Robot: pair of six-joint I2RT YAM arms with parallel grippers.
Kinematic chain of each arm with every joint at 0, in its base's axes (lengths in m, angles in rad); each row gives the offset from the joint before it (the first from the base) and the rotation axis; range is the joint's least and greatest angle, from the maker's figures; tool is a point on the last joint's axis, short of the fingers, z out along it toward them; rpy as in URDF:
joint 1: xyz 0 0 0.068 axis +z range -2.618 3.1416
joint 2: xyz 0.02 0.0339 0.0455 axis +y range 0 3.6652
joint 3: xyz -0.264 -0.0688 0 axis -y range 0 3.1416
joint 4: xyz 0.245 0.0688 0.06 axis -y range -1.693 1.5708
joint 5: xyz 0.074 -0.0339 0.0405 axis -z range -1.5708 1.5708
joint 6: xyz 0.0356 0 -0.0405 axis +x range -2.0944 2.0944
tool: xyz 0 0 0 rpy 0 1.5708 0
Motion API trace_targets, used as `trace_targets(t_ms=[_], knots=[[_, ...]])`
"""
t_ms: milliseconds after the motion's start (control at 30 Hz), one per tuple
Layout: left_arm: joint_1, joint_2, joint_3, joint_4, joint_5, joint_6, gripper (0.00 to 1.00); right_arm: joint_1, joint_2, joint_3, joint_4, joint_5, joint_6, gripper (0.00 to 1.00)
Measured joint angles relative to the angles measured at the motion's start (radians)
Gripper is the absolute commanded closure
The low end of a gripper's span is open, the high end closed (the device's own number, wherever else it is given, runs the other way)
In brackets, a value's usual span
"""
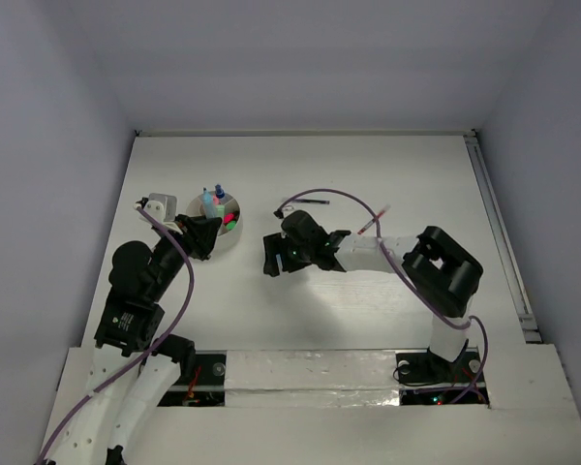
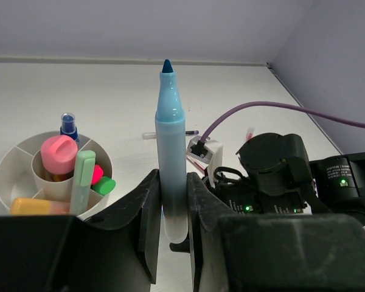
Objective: Sort the stationery into containers
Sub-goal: Move the pen cap to the center of the board.
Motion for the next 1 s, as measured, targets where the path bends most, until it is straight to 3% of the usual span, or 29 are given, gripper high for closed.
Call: trace_targets(t_ms=[400,1000], knots=[[0.016,0.011,0.000,0.008,0.018,-0.001,1.00,-0.070,0.051,0.004,0.109,-0.023,0.021,0.24],[0.026,0.012,0.000,0.014,0.038,-0.001,1.00,-0.069,0.050,0.038,0.021,-0.017,-0.001,0.27]])
